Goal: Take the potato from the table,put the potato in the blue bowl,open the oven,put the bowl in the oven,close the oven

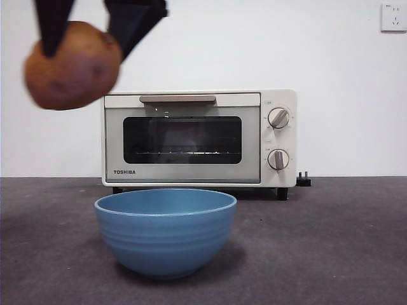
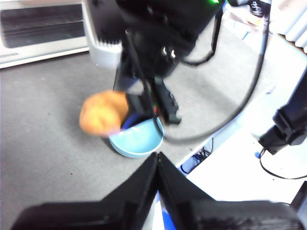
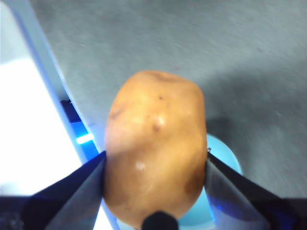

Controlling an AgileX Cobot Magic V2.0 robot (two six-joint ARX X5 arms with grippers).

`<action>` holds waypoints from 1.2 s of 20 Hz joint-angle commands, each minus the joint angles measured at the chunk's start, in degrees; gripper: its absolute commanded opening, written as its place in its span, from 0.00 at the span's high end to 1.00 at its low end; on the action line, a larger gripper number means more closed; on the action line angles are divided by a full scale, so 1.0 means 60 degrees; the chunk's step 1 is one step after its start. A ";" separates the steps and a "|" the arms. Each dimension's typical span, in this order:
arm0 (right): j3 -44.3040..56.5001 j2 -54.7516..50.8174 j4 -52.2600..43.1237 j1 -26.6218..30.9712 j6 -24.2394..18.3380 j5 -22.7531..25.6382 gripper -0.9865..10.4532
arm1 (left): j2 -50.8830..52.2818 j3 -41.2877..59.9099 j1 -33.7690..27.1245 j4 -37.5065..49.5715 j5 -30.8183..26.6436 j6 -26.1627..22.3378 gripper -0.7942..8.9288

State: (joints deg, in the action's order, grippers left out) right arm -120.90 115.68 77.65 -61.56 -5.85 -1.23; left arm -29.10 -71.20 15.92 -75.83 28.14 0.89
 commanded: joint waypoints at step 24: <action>0.9056 -0.3683 -0.6685 0.0900 0.2437 -0.0025 0.92 | -0.1530 -0.0004 0.0033 0.0025 0.0047 -0.0455 0.92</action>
State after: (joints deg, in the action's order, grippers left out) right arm -67.09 93.01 37.69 -56.18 8.23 -1.50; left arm -38.33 -71.20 15.92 -75.83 28.45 -0.60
